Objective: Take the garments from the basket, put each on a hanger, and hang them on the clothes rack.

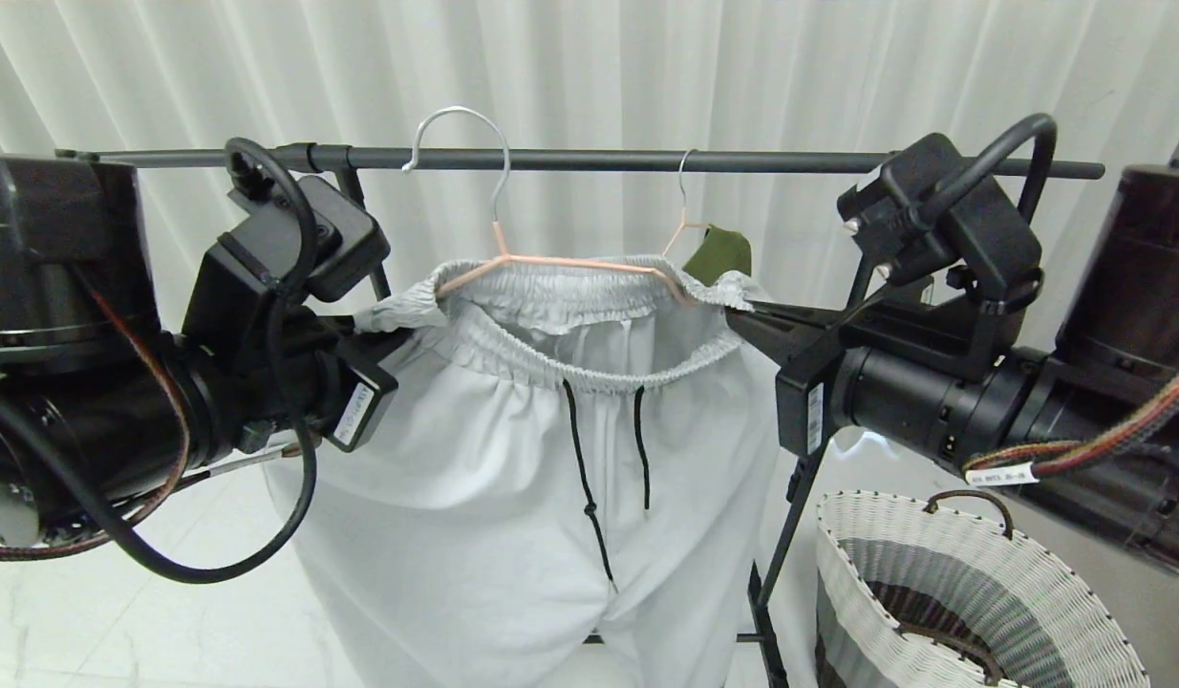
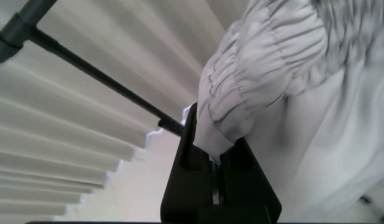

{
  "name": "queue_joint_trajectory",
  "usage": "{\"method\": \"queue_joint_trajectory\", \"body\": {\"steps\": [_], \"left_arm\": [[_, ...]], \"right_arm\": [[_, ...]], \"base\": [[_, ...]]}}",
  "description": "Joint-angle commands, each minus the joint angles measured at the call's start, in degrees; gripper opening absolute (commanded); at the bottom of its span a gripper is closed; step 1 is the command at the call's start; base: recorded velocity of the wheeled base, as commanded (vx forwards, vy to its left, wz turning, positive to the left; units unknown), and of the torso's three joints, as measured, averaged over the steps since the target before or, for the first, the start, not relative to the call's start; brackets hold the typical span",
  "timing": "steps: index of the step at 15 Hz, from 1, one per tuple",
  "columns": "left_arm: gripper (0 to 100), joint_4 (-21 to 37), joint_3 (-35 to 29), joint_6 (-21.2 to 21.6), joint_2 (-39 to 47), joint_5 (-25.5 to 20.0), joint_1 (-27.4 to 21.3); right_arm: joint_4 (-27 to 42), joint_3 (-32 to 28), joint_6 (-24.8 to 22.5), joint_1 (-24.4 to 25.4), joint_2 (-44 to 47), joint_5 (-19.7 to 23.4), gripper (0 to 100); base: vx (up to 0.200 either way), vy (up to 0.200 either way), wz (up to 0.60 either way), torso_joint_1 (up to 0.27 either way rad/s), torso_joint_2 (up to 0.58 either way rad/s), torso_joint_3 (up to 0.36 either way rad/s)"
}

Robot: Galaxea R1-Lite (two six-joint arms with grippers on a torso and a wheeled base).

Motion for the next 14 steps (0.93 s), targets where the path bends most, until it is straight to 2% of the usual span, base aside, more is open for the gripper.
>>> {"method": "queue_joint_trajectory", "body": {"steps": [1,2,3,5,9,10,12,14], "left_arm": [[0,-0.05,-1.1,-0.49,1.09,0.3,-1.27],[0,-0.05,-1.19,-0.58,1.09,0.22,-1.27],[0,-0.05,-1.19,-0.58,1.0,0.22,-1.27],[0,-0.23,-1.19,-0.49,0.74,0.04,-1.36],[0,-4.89,-0.49,0.47,1.26,-0.22,-1.45],[0,-5.15,-0.49,1.0,1.26,-2.07,-1.53],[0,-5.15,-0.49,2.76,1.26,-4.62,-1.71],[0,-5.15,-0.31,4.08,1.09,-7.69,-1.71]], "right_arm": [[0.0,1.15,-0.45,1.47,-0.07,0.1,0],[0.0,1.5,-0.62,1.74,0.02,0.01,0],[0.0,1.59,-0.62,1.74,0.02,0.01,100],[0.79,2.38,-0.71,1.56,-0.95,0.01,100],[0.96,5.28,-0.71,1.03,-3.85,0.01,100],[2.2,5.37,-1.41,-0.46,-4.99,0.28,100],[4.74,3.08,-3.44,-3.63,-5.43,2.04,100],[8.52,-0.87,-3.7,-4.77,-5.26,4.85,100]], "base": [[0.0,0.0,0.0,0.0,0.0,0.0],[0.0,0.0,0.0,0.0,0.0,0.0],[0.0,0.0,0.0,0.0,0.0,0.0],[0.0,0.0,0.0,0.0,0.0,0.0],[0.0,0.0,0.0,0.0,0.0,0.0],[0.0,0.0,0.0,0.0,0.0,0.0],[0.0,0.0,0.0,0.0,0.0,0.0],[0.0,0.0,0.0,0.0,0.0,0.0]]}}
